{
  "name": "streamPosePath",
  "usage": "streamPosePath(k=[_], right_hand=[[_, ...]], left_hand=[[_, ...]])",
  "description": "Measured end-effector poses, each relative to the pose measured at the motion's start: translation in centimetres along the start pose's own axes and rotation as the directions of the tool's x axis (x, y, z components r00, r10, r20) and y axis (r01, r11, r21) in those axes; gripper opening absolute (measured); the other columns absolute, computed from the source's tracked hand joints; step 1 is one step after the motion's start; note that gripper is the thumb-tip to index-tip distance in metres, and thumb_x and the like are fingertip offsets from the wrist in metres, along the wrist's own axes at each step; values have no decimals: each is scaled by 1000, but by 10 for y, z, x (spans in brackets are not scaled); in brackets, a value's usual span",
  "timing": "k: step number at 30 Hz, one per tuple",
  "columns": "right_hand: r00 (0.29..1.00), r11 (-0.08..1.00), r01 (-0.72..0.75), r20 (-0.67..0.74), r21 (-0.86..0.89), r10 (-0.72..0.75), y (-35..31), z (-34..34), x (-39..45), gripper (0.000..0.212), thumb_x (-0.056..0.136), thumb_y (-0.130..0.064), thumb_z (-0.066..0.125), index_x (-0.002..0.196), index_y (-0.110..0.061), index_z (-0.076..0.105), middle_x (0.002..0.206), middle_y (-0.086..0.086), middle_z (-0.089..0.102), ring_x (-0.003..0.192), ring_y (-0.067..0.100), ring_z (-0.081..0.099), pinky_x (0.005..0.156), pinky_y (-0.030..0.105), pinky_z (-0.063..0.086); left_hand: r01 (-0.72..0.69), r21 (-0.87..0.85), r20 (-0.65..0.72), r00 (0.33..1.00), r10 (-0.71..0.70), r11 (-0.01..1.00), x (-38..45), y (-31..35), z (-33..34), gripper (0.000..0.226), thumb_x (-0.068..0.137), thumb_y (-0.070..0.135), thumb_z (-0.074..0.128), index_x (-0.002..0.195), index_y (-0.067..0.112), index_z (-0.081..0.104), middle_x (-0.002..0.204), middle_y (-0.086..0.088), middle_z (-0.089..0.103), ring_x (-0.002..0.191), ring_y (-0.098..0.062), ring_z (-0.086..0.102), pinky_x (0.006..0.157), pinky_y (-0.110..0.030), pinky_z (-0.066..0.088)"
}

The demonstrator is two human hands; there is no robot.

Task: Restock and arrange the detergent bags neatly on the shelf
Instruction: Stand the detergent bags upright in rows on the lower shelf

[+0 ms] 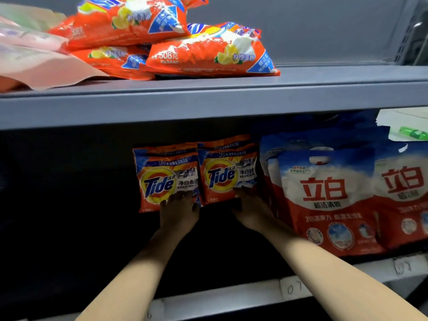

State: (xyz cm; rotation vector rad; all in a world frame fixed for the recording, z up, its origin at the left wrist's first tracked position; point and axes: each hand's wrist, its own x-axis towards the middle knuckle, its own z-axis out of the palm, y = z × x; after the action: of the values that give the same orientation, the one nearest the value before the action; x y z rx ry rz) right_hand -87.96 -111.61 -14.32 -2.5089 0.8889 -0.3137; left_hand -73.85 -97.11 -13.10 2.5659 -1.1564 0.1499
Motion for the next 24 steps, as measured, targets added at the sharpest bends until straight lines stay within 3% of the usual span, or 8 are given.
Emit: streamPosePath(k=[6,12,15,17,21,24], right_hand=[[997,997,71,-12,10,-70,-20,-40,-49,56,92,-37,54,143,-26,35,149,3,36,139,25,30,113,45,30],[988,989,148,-42,-26,-149,-31,-90,-101,48,92,-37,52,138,-27,44,142,2,46,129,26,44,104,41,42],[972,978,208,-109,-19,-209,-36,-114,-129,39,90,-36,52,126,-22,54,120,6,62,106,27,59,88,41,51],[966,975,217,-137,-38,-221,-42,-131,-145,38,91,-38,50,123,-18,56,114,6,64,101,25,60,85,40,52],[918,935,353,-181,-31,-353,-67,-168,-172,38,93,-42,52,126,-24,56,121,-6,61,113,15,55,93,34,47],[878,894,443,-235,70,-417,-92,-198,-187,20,89,-40,58,103,-29,68,98,-15,69,93,1,63,82,30,53]], left_hand=[[92,-20,-19,996,-93,996,-45,24,-37,41,94,43,41,132,27,46,129,-1,55,117,-22,53,97,-36,42],[147,-53,-81,985,-151,988,-100,57,-76,42,93,45,43,131,29,49,133,1,54,121,-22,50,103,-34,37],[136,-121,-149,977,-154,983,-128,74,-105,32,91,40,46,114,20,58,111,-2,63,105,-24,57,93,-33,38],[84,-64,-248,964,-97,994,-143,85,-127,29,92,39,44,105,18,58,100,-1,62,100,-24,58,90,-35,36],[-98,-40,-461,885,69,994,-158,95,-174,36,86,43,40,95,19,66,87,5,66,84,-19,63,78,-34,45],[-151,-22,-613,783,106,988,-161,99,-215,31,82,41,40,78,20,64,71,5,62,70,-20,59,69,-36,44]])
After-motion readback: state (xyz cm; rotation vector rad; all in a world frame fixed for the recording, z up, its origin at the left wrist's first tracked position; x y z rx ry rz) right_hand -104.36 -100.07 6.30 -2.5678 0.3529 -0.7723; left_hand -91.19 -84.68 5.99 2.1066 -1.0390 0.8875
